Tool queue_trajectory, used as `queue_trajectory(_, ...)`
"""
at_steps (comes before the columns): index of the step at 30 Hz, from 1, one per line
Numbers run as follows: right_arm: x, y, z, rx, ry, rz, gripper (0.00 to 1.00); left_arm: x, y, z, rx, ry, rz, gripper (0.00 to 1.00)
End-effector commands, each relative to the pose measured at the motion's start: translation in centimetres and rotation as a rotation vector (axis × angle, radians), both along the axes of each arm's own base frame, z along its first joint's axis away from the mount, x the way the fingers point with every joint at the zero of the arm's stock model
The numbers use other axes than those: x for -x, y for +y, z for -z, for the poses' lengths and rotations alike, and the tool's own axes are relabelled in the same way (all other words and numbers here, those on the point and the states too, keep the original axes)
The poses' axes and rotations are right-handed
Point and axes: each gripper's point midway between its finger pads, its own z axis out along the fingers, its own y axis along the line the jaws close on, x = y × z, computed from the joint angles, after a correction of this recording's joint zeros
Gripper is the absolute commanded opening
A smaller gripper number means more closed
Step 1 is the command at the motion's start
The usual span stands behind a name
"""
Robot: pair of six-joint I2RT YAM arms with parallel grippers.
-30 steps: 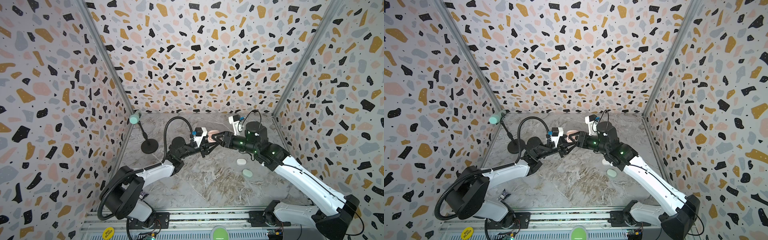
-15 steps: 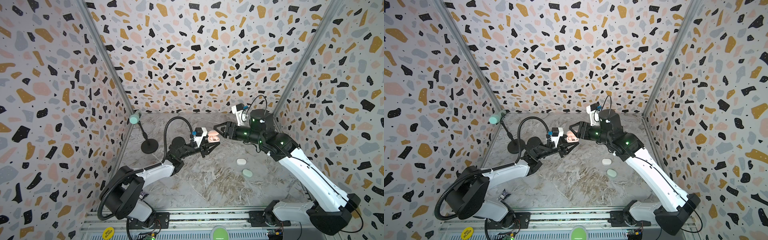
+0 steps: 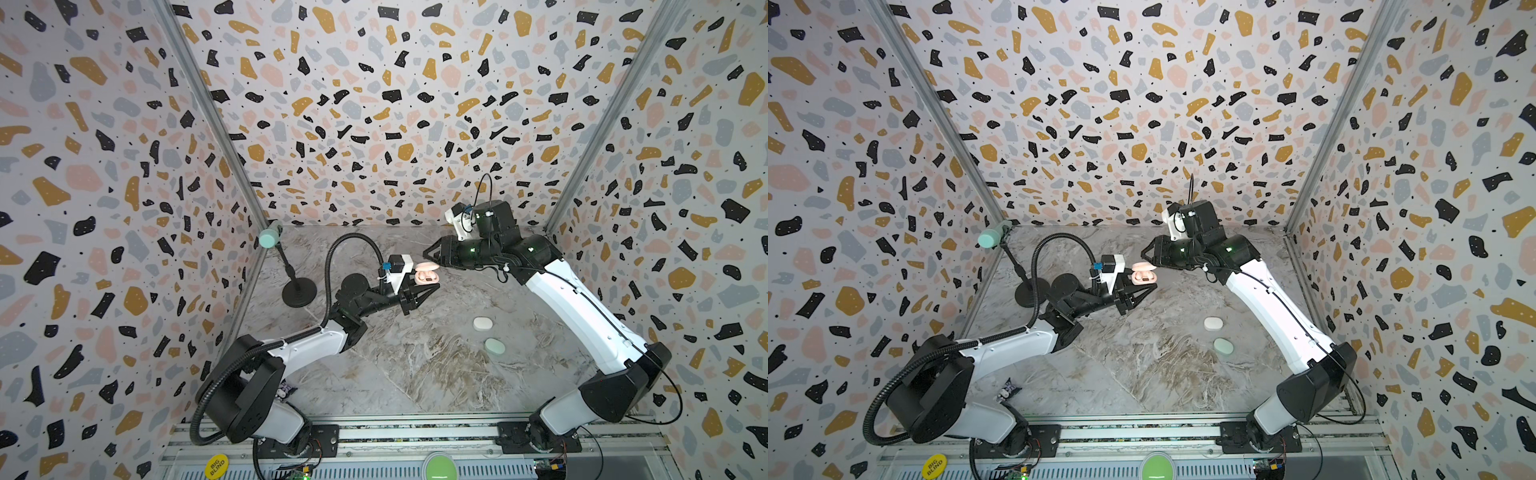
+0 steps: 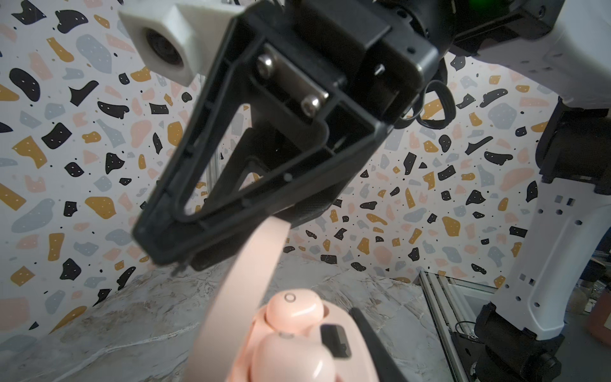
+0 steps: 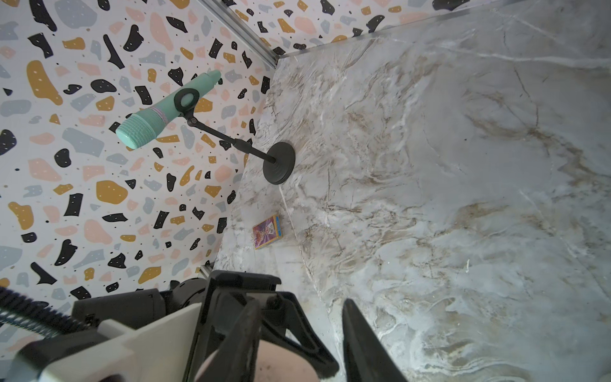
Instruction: Insert the wireless bluetooth earbuds into the charging case
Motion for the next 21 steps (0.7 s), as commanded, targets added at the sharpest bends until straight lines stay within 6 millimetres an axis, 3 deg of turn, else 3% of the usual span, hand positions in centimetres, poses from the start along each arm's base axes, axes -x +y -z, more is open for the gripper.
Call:
queue_trajectory(1,2.1,-0.4,-1.6,-0.017,-0.022,-0.044,0.39,0.9,0.3,-1.6,0.026,-0.074,0.012,0.08)
queue_trajectory(11,5.3,-1.1,1.8,0.044,0.051,-0.036,0.39,0.6,0.2,-1.2,0.007,-0.073,0.003,0.08)
queue_trajectory(16,5.4,-0.5,2.1,0.084,0.043,-0.037,0.4,0.7,0.3,-1.0,0.001,-0.07,0.002,0.08)
queue_trajectory(21,5.2,-0.3,1.4,0.091,0.04,-0.03,0.5,0.6,0.2,-0.7,-0.013,-0.071,-0.002,0.08)
